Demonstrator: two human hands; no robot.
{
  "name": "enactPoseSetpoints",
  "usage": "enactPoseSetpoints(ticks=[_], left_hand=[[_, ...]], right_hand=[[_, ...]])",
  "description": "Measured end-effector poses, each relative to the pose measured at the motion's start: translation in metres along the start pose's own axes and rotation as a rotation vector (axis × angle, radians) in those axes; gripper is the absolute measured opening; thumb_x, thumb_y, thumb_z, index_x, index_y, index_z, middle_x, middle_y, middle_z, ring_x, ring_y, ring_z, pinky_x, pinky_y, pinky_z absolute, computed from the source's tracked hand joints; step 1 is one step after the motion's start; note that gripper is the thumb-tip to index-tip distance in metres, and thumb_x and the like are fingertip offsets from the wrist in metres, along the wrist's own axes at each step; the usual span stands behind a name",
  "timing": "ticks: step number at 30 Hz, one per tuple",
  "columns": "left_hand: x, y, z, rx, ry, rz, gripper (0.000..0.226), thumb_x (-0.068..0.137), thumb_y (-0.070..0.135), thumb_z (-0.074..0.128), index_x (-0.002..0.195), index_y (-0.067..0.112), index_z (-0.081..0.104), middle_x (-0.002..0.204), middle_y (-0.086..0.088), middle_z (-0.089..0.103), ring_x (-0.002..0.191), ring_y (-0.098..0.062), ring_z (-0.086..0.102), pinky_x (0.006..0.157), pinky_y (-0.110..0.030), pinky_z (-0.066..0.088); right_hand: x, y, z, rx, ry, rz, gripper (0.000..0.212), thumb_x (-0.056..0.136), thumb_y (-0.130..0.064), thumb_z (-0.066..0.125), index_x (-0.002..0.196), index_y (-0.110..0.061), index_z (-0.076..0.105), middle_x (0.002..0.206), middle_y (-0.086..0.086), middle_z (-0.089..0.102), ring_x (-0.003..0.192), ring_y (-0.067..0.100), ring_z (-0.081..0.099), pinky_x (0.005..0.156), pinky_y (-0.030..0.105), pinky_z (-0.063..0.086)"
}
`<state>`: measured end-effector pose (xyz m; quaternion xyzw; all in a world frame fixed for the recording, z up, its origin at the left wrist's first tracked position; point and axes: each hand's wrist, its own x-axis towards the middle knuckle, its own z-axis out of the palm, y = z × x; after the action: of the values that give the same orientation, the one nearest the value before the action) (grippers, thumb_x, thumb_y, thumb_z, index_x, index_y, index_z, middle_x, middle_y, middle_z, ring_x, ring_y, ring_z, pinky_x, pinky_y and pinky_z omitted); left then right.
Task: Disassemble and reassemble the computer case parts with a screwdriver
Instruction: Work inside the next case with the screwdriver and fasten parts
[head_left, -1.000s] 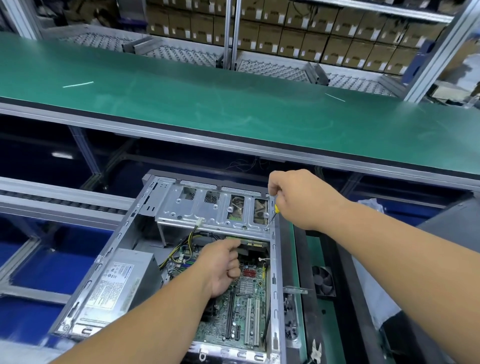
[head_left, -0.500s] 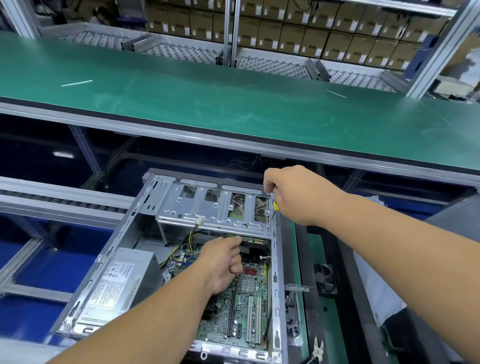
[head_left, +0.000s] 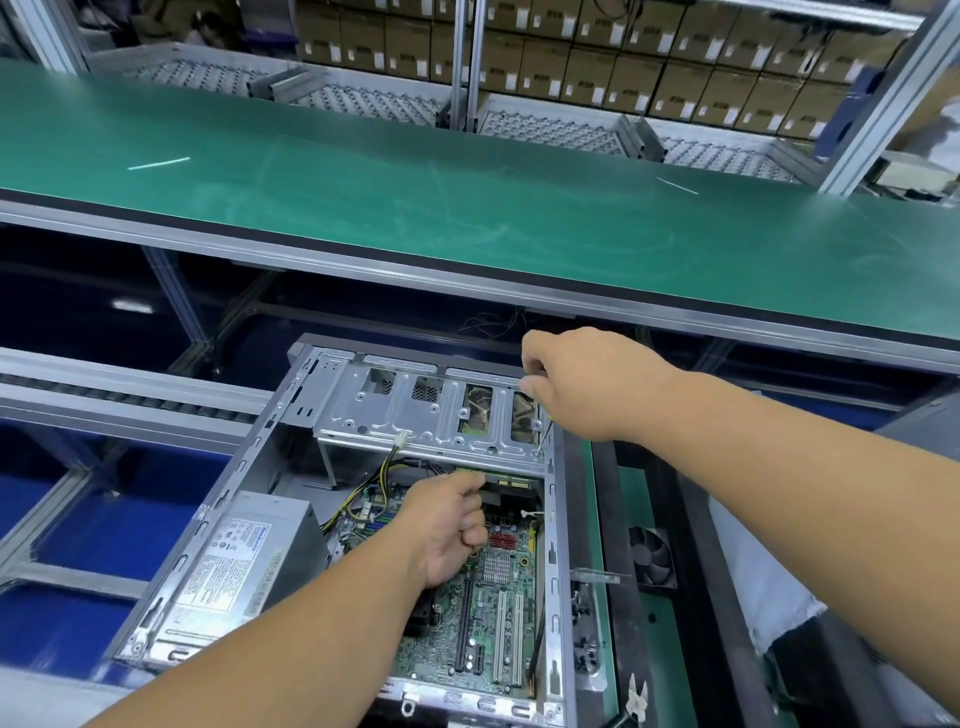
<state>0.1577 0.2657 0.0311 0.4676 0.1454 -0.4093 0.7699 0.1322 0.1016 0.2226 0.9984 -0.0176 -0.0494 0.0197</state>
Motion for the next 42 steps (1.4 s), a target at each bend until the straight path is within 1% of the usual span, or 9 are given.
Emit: enactPoseSetpoints(ticks=[4, 10, 14, 19, 24, 28, 31, 37, 42], left_hand=[[-0.0001, 0.0004, 0.0009, -0.01, 0.007, 0.001, 0.032, 0.099, 0.007, 0.055, 0.074, 0.021, 0.041, 0.059, 0.003, 0.021, 0.049, -0.011, 0.015, 0.042, -0.023, 0.017], [-0.0016, 0.0014, 0.0014, 0.0, 0.012, 0.006, 0.031, 0.099, 0.007, 0.055, 0.074, 0.021, 0.042, 0.059, 0.003, 0.023, 0.049, -0.011, 0.015, 0.042, -0.023, 0.016], [-0.0007, 0.0015, 0.0011, 0.007, 0.012, 0.008, 0.03, 0.099, 0.008, 0.054, 0.075, 0.021, 0.042, 0.059, 0.003, 0.022, 0.05, -0.011, 0.015, 0.041, -0.023, 0.016], [0.0, 0.001, 0.0007, 0.026, 0.021, 0.007, 0.028, 0.099, 0.008, 0.054, 0.075, 0.02, 0.044, 0.058, 0.003, 0.024, 0.049, -0.011, 0.016, 0.042, -0.023, 0.017], [-0.001, 0.0012, 0.0019, 0.033, 0.02, 0.005, 0.028, 0.099, 0.008, 0.054, 0.077, 0.021, 0.042, 0.059, 0.003, 0.021, 0.049, -0.011, 0.015, 0.041, -0.023, 0.017], [-0.0023, 0.0015, 0.0032, 0.033, 0.019, -0.001, 0.027, 0.099, 0.009, 0.052, 0.078, 0.022, 0.041, 0.062, 0.002, 0.017, 0.049, -0.012, 0.014, 0.04, -0.023, 0.017], [-0.0023, 0.0021, 0.0032, 0.028, 0.021, -0.007, 0.028, 0.1, 0.011, 0.051, 0.077, 0.022, 0.039, 0.061, 0.003, 0.017, 0.049, -0.012, 0.013, 0.041, -0.023, 0.016], [-0.0021, 0.0033, 0.0036, 0.03, 0.021, -0.015, 0.028, 0.1, 0.012, 0.05, 0.077, 0.022, 0.039, 0.058, 0.003, 0.019, 0.048, -0.011, 0.014, 0.041, -0.024, 0.016], [-0.0023, 0.0037, 0.0041, 0.033, 0.032, -0.02, 0.025, 0.101, 0.013, 0.048, 0.079, 0.021, 0.04, 0.058, 0.003, 0.02, 0.048, -0.011, 0.015, 0.041, -0.024, 0.015]], right_hand=[[0.0003, -0.0017, -0.0046, 0.042, -0.056, -0.024, 0.028, 0.095, -0.008, 0.057, 0.107, -0.026, 0.039, 0.099, 0.001, 0.05, 0.074, 0.021, 0.056, 0.059, 0.039, 0.048], [0.0014, -0.0025, -0.0015, -0.089, 0.03, -0.014, 0.018, 0.106, -0.038, 0.049, 0.102, -0.024, 0.039, 0.079, -0.001, 0.058, 0.068, 0.02, 0.056, 0.06, 0.04, 0.052], [0.0023, 0.002, -0.0033, 0.017, -0.024, -0.02, 0.022, 0.098, -0.019, 0.057, 0.104, -0.028, 0.038, 0.097, -0.002, 0.051, 0.07, 0.019, 0.056, 0.054, 0.037, 0.044], [0.0028, 0.0023, 0.001, -0.131, 0.069, 0.042, 0.024, 0.106, -0.045, 0.045, 0.103, -0.023, 0.038, 0.077, -0.002, 0.057, 0.065, 0.019, 0.055, 0.055, 0.037, 0.047], [0.0011, 0.0028, -0.0027, 0.017, -0.028, -0.031, 0.023, 0.1, -0.021, 0.056, 0.106, -0.027, 0.035, 0.097, 0.001, 0.053, 0.07, 0.022, 0.057, 0.057, 0.04, 0.049], [0.0033, 0.0004, 0.0002, -0.111, 0.057, 0.01, 0.026, 0.106, -0.047, 0.047, 0.104, -0.023, 0.036, 0.08, -0.001, 0.058, 0.066, 0.021, 0.056, 0.056, 0.037, 0.048], [0.0051, 0.001, -0.0015, 0.008, 0.0, -0.012, 0.017, 0.101, -0.031, 0.054, 0.108, -0.027, 0.038, 0.099, 0.001, 0.054, 0.072, 0.019, 0.056, 0.061, 0.039, 0.05], [0.0069, 0.0003, 0.0017, -0.103, 0.062, 0.051, 0.023, 0.105, -0.045, 0.047, 0.101, -0.024, 0.039, 0.081, -0.002, 0.056, 0.066, 0.018, 0.054, 0.054, 0.034, 0.043], [0.0068, -0.0026, -0.0006, -0.08, 0.021, -0.003, 0.015, 0.101, -0.027, 0.055, 0.106, -0.024, 0.04, 0.089, 0.0, 0.056, 0.069, 0.021, 0.056, 0.059, 0.039, 0.051]])
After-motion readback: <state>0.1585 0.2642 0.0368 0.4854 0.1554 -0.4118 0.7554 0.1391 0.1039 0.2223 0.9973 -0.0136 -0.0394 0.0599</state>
